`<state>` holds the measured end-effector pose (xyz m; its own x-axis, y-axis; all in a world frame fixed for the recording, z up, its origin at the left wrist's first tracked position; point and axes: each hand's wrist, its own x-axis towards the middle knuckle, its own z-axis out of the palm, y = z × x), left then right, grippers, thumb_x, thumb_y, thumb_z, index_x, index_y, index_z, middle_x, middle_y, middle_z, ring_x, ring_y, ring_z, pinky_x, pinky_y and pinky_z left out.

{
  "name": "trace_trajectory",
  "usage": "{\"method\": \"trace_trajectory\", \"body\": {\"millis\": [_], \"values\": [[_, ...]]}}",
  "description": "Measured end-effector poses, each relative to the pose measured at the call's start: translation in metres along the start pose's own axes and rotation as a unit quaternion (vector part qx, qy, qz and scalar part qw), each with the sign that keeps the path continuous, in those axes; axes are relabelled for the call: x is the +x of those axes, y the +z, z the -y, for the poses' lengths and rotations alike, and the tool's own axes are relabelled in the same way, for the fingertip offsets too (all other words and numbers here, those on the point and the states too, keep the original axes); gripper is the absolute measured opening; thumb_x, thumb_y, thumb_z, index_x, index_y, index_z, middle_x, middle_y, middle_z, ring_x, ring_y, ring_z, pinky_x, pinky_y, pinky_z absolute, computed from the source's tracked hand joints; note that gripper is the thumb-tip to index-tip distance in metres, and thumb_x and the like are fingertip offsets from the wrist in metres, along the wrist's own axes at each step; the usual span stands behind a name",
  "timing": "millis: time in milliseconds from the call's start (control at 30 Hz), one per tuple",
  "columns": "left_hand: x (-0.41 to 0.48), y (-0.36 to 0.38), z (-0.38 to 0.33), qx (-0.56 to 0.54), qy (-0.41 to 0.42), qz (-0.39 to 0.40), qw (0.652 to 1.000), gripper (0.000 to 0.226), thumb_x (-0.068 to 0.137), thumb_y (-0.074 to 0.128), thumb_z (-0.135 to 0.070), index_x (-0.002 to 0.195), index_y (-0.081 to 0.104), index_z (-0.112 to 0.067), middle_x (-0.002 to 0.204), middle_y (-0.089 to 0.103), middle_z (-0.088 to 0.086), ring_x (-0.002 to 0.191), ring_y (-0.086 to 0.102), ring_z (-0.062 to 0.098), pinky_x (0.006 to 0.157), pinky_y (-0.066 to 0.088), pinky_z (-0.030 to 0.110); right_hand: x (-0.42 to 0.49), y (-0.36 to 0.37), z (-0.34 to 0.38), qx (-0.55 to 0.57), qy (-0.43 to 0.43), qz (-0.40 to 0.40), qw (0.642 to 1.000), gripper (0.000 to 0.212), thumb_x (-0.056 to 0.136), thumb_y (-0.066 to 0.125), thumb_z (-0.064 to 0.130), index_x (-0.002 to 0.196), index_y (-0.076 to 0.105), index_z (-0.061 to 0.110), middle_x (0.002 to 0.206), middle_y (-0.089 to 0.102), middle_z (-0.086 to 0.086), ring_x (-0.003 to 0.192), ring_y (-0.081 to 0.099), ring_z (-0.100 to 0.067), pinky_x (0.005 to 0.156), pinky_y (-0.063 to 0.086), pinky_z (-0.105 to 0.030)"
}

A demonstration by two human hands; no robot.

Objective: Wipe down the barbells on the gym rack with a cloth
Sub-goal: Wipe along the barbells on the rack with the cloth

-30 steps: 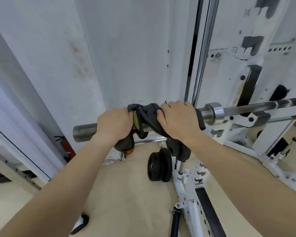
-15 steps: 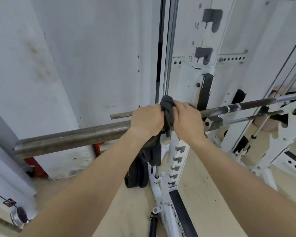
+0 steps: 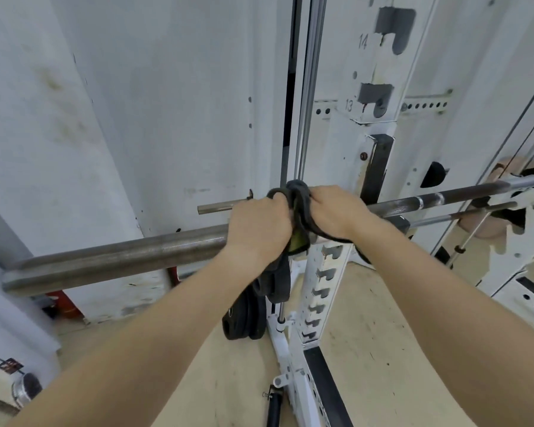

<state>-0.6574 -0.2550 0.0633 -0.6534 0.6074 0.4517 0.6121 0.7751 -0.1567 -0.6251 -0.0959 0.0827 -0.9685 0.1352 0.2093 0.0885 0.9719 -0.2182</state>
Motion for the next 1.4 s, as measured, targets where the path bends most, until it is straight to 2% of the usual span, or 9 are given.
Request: {"method": "trace_trajectory", "body": {"millis": [133, 267, 400, 633, 833, 1067, 1133, 1267, 1400], "values": [[-0.011, 0.006, 0.003, 0.06, 0.043, -0.08, 0.994, 0.015, 0.089, 0.048, -0.025, 0.077, 0.046, -0.017, 0.055, 0.054, -0.002, 0.042, 0.043, 0.022, 0.052, 0.021, 0.028, 0.016, -0.007, 0.007, -0.026, 0.045, 0.091, 0.994, 0.037, 0.103, 0.03, 0.035, 0.108, 0.058, 0.012, 0.1, 0.058, -0.008, 0.087, 0.056, -0.028, 0.082, 0.048, -0.042], [0.021, 0.001, 0.011, -0.063, -0.027, 0.083, 0.994, 0.021, 0.102, 0.036, -0.025, 0.087, 0.048, -0.015, 0.082, 0.055, 0.003, 0.071, 0.053, 0.026, 0.058, 0.035, 0.035, -0.015, 0.025, 0.0, -0.05, -0.017, -0.153, 0.987, 0.034, 0.099, 0.031, 0.028, 0.097, 0.061, 0.013, 0.088, 0.06, -0.005, 0.076, 0.055, -0.028, 0.065, 0.043, -0.038], [0.046, -0.005, 0.02, -0.199, -0.077, 0.259, 0.942, 0.025, 0.102, 0.033, -0.018, 0.089, 0.053, -0.011, 0.096, 0.059, 0.009, 0.085, 0.053, 0.027, 0.075, 0.04, 0.035, -0.029, 0.05, -0.004, -0.072, -0.05, -0.247, 0.965, 0.033, 0.093, 0.036, 0.021, 0.105, 0.062, 0.005, 0.1, 0.063, -0.01, 0.081, 0.056, -0.031, 0.073, 0.044, -0.041], [-0.008, -0.002, 0.002, 0.071, 0.0, -0.03, 0.997, 0.03, 0.09, 0.062, -0.031, 0.07, 0.045, -0.017, 0.051, 0.054, 0.0, 0.04, 0.049, 0.023, 0.045, 0.022, 0.027, 0.023, -0.006, 0.004, -0.001, 0.027, 0.112, 0.993, 0.038, 0.103, 0.031, 0.034, 0.111, 0.059, 0.01, 0.097, 0.054, -0.006, 0.087, 0.054, -0.026, 0.076, 0.042, -0.036], [0.036, -0.007, 0.018, -0.148, -0.062, 0.179, 0.971, 0.031, 0.102, 0.035, -0.022, 0.075, 0.047, -0.013, 0.084, 0.056, 0.006, 0.075, 0.054, 0.026, 0.065, 0.04, 0.035, -0.026, 0.044, -0.003, -0.085, -0.059, -0.225, 0.969, 0.032, 0.094, 0.035, 0.024, 0.098, 0.062, 0.008, 0.092, 0.063, -0.008, 0.076, 0.057, -0.03, 0.067, 0.045, -0.039], [-0.009, 0.006, 0.003, 0.065, 0.008, -0.072, 0.995, 0.028, 0.082, 0.071, -0.023, 0.064, 0.052, -0.013, 0.043, 0.048, 0.0, 0.033, 0.045, 0.02, 0.044, 0.019, 0.023, 0.041, -0.001, 0.003, -0.025, 0.026, 0.158, 0.987, 0.037, 0.102, 0.03, 0.027, 0.117, 0.058, 0.007, 0.111, 0.058, -0.009, 0.09, 0.049, -0.025, 0.081, 0.041, -0.035], [-0.003, 0.004, 0.005, 0.042, 0.008, -0.059, 0.997, 0.024, 0.089, 0.063, -0.027, 0.072, 0.056, -0.012, 0.052, 0.054, 0.003, 0.042, 0.054, 0.025, 0.046, 0.024, 0.027, 0.037, 0.006, 0.004, -0.015, 0.042, 0.112, 0.993, 0.034, 0.101, 0.031, 0.027, 0.107, 0.06, 0.01, 0.102, 0.059, -0.009, 0.086, 0.051, -0.026, 0.075, 0.041, -0.035], [0.03, -0.006, 0.015, -0.125, -0.054, 0.168, 0.976, 0.025, 0.101, 0.035, -0.019, 0.091, 0.057, -0.012, 0.09, 0.058, 0.005, 0.08, 0.056, 0.028, 0.067, 0.04, 0.036, -0.019, 0.038, 0.003, -0.052, -0.029, -0.219, 0.974, 0.027, 0.094, 0.037, 0.023, 0.089, 0.061, 0.012, 0.085, 0.061, -0.005, 0.071, 0.054, -0.028, 0.06, 0.037, -0.035], [0.044, -0.009, 0.02, -0.167, -0.074, 0.264, 0.947, 0.028, 0.101, 0.033, -0.016, 0.086, 0.056, -0.009, 0.091, 0.054, 0.006, 0.084, 0.053, 0.026, 0.071, 0.04, 0.035, -0.018, 0.05, -0.007, -0.049, -0.078, -0.273, 0.958, 0.028, 0.087, 0.042, 0.019, 0.093, 0.065, 0.004, 0.089, 0.064, -0.01, 0.07, 0.055, -0.032, 0.062, 0.043, -0.039]]}}
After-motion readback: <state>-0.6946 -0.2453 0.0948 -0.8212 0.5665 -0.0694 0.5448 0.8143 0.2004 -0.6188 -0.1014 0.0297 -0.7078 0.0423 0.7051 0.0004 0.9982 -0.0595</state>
